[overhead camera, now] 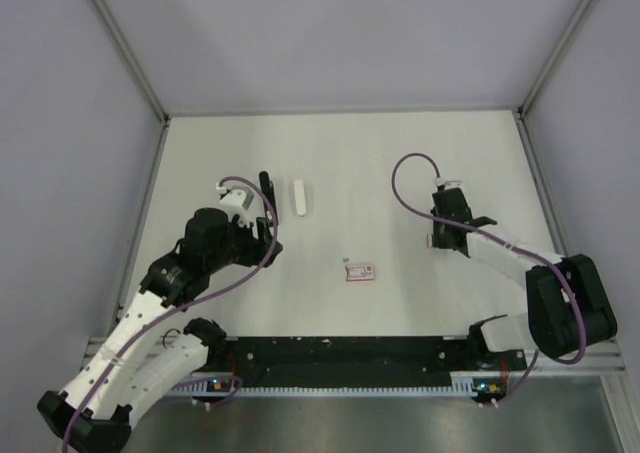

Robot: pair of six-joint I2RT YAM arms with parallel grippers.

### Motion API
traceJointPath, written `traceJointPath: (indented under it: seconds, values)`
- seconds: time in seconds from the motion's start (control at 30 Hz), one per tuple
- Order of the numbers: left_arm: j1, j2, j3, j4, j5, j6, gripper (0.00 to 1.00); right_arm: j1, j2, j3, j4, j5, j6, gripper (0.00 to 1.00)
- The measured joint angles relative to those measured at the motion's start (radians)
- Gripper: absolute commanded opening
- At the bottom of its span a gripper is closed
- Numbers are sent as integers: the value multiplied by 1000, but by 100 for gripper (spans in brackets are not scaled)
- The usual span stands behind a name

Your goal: Unload the staples from the stapler

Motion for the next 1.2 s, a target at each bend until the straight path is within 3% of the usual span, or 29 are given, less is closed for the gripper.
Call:
traceJointPath:
  seconds: [0.3,0.53,0.8,1.2]
  values:
    - [0,0,0,0,0,0,70,0,-11,11,-13,-4,3,28]
    - [0,3,0,0,0,0,70,22,-96,42,-37,-81,36,37]
    - [0,1,0,0,-9,0,70,218,-101,121,-24,-196,39,41]
    - [0,-37,0,0,-31,0,70,469,156,274,-2,-216,135,44]
